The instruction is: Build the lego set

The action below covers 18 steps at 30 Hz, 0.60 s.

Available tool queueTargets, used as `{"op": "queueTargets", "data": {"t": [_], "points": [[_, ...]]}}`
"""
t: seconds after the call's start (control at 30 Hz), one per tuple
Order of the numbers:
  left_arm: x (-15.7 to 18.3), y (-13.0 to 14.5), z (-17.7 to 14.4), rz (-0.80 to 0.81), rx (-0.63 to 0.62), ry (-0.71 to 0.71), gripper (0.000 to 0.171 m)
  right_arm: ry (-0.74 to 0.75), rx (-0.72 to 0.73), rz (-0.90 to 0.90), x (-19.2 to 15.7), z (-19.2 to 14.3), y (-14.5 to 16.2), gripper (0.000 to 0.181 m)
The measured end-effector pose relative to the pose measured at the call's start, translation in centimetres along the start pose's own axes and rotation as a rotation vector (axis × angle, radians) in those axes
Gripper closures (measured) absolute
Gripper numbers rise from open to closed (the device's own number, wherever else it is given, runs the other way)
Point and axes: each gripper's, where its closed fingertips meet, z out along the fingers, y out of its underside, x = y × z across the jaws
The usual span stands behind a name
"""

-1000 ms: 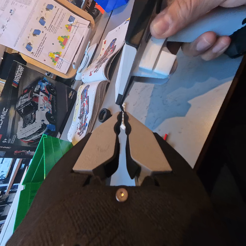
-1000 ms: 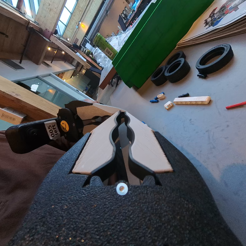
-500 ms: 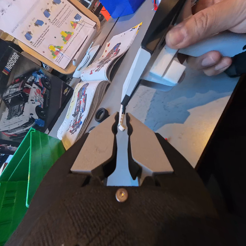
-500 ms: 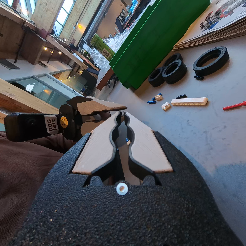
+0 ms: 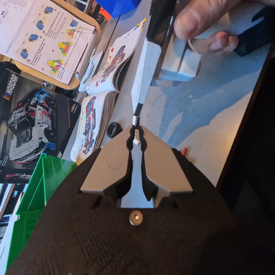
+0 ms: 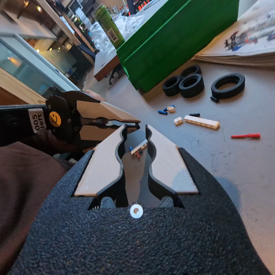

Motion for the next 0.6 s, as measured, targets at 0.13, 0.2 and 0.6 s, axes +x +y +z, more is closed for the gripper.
{"op": "queueTargets", "data": {"t": [0.13,0.2,0.6], "points": [[0.13,-0.18,-0.21,0.015,0.005,0.011,0.170,0.032,-0.020,-0.090,-0.21,-0.14,0.07,0.176],[0.20,-0.20,-0.27,0.022,0.001,0.011,0.170,0.015,-0.032,-0.088,-0.46,0.03,0.28,0.170],[0.55,-0.81,-0.76,-0.044,0.033,0.059,0.169,-0.101,-0.025,0.011,-1.01,0.31,0.58,0.178]]}}
